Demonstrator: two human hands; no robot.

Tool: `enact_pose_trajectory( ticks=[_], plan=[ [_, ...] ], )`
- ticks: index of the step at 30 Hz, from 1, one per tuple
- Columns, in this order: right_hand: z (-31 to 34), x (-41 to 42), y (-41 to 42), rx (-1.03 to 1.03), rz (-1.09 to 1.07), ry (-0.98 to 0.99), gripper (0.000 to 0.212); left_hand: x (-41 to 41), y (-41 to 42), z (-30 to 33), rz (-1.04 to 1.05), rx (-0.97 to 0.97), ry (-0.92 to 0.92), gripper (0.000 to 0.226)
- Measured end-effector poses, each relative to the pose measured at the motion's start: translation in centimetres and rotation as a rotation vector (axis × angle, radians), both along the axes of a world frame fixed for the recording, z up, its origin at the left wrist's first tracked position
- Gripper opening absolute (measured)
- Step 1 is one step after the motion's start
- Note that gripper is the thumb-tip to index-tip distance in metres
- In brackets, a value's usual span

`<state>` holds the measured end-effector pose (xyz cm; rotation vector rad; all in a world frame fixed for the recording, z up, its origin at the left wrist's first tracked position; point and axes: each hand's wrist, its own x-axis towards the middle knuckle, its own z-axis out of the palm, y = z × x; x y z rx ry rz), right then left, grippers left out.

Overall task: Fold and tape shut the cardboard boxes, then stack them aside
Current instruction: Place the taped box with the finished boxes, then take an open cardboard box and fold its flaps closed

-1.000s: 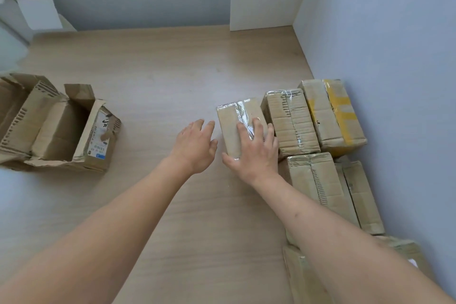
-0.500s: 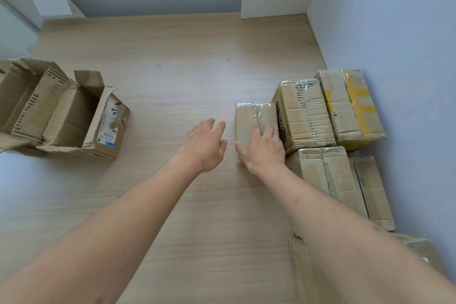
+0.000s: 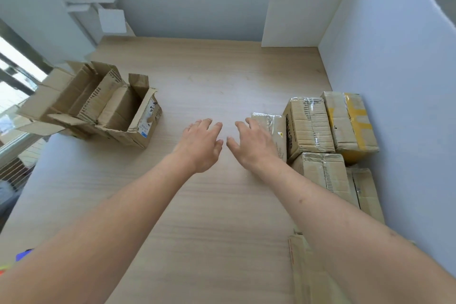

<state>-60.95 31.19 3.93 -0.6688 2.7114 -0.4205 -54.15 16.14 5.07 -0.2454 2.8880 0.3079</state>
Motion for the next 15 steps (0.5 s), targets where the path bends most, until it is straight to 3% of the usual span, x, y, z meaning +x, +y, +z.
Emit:
enact_pose_trajectory(
  ticks=[7,15],
  plan=[
    [2.7,5.0,-7.8,-0.072,0.147,0.021,0.05,6.4,-6.8,2.5,0.14,-0.088,0.08,0.05],
    [2.6,10.8,-17.9,-0.024,0.17,0.015,0.044,11.4,-17.5,1.9,0.143,-0.102,0.165,0.051]
  ],
)
